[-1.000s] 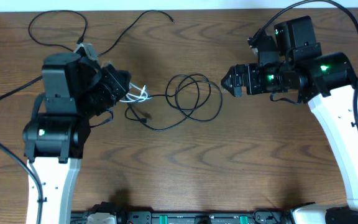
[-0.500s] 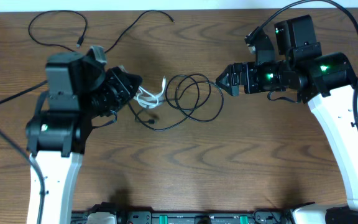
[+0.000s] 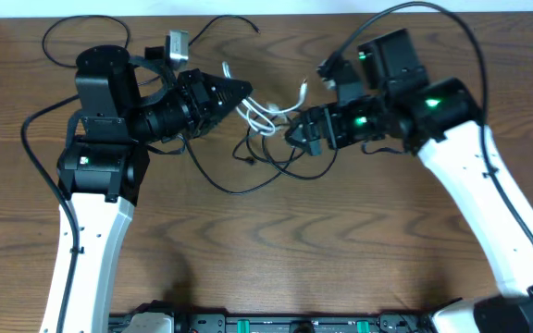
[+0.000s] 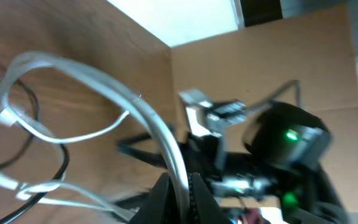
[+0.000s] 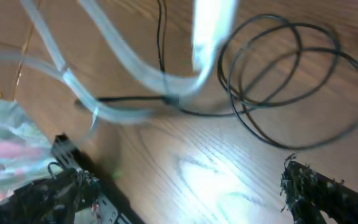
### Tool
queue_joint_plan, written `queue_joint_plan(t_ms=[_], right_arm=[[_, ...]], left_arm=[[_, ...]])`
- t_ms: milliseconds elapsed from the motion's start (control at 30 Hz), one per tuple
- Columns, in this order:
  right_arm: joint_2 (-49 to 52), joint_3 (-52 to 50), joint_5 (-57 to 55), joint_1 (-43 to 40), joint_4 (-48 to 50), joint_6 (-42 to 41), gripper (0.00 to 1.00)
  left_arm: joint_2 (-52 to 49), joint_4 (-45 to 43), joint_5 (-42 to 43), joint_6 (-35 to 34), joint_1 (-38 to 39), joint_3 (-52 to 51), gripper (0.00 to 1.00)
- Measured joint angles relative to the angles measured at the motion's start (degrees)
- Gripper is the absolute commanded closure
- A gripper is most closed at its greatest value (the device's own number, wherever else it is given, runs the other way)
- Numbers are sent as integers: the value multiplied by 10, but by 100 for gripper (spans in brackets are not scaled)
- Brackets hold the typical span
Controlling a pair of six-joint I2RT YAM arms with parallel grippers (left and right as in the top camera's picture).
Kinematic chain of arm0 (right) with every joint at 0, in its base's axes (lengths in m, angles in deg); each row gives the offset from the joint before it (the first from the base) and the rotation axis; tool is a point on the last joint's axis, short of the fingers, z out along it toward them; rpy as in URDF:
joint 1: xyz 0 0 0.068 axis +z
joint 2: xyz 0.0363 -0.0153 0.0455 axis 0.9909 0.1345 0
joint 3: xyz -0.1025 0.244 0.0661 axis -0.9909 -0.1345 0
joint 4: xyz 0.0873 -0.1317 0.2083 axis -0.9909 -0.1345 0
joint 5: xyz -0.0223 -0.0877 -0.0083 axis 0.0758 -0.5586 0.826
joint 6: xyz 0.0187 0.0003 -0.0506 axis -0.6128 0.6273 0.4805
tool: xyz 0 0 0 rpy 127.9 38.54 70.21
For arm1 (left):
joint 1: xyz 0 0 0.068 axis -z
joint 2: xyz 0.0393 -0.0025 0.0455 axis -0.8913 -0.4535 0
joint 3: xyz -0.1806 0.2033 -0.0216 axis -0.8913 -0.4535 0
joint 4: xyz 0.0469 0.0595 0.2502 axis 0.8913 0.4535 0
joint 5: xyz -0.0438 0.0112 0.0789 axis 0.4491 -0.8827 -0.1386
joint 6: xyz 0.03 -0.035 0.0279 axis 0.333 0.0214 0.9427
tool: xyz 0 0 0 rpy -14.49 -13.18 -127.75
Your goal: Untangle cables
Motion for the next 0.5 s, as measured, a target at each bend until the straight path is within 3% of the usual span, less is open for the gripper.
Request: queue_joint_plan(t_ms=[267,500], right_arm=[[65,0,1,30,56,5,1],[88,0,2,30,56,73,1]], left_arm=[[0,-1,31,-26,0,0,92],[0,-13,35,-58,0,0,92]])
